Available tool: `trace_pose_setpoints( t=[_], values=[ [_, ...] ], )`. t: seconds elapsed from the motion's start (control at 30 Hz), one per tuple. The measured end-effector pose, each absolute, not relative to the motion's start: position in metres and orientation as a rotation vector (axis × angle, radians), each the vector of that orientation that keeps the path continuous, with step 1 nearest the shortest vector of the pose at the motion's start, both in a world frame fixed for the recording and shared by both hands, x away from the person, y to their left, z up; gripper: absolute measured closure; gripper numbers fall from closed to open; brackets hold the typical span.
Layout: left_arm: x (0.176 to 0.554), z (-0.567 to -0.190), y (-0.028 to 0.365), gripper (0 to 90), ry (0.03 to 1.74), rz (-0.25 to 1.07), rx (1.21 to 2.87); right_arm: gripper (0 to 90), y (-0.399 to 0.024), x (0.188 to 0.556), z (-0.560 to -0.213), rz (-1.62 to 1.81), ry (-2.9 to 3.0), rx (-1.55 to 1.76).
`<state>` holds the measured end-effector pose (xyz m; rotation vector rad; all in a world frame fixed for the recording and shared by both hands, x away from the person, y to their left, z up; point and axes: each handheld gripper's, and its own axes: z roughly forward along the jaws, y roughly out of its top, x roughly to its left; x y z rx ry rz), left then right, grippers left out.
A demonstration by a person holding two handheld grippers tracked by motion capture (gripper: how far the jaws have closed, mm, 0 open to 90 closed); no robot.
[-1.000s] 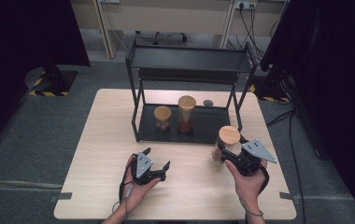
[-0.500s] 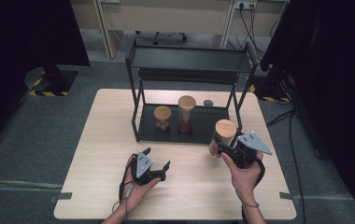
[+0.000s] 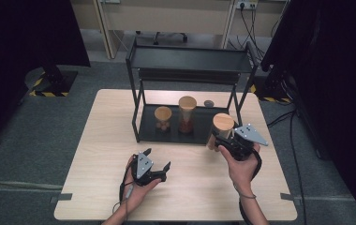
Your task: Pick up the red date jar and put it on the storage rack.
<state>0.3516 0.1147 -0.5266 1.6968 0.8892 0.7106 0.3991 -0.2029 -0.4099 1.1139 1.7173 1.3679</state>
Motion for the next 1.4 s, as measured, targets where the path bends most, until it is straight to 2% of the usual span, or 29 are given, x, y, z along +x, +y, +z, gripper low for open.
trace_pose_setpoints(
  t=[1.4],
  values=[
    [0.352,-0.527,0.114,8.9,0.887,0.709,1.701,25.3,-0.176,0.46,-0.402,1.341,1.707,1.158]
  ],
)
